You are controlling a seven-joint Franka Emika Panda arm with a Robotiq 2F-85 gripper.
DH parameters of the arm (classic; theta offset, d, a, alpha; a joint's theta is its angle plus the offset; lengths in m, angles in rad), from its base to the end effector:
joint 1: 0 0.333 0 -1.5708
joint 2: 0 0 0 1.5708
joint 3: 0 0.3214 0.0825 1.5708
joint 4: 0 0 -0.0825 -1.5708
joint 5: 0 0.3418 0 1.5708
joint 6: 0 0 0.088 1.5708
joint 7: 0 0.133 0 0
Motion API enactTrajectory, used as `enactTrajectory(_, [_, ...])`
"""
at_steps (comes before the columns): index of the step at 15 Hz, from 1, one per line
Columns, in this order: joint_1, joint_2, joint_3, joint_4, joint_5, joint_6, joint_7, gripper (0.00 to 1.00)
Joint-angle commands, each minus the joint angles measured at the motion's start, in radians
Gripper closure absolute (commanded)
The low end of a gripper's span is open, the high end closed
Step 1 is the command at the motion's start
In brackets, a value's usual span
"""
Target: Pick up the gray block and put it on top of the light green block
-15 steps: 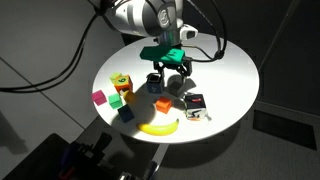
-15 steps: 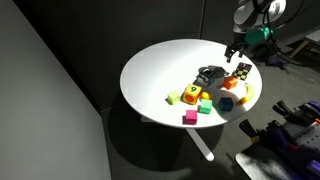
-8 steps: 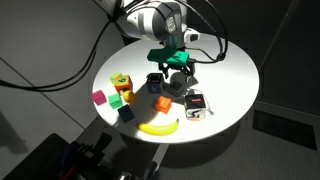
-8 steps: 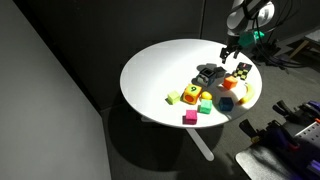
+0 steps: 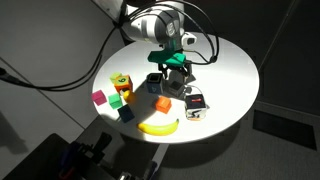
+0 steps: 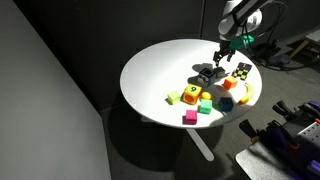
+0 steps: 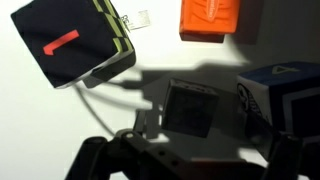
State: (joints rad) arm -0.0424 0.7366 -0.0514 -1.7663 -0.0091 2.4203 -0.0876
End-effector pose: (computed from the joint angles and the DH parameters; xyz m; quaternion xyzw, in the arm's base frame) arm 0.6213 -0.0566 0.1511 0.9989 0.0064 -0.0426 0.0166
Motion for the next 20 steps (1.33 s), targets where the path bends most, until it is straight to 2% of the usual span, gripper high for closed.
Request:
enactTrajectory(1, [0.012,0.032,0.001,0.062,-0.005,-0.046,0.057,0.00])
enactTrajectory(8, [0.021,0.047,-0.003,0.077,-0.001,-0.067,0.122,0.00])
enactTrajectory(20, [0.013,0.042,0.004,0.044,-0.003,-0.043,0.102,0.00])
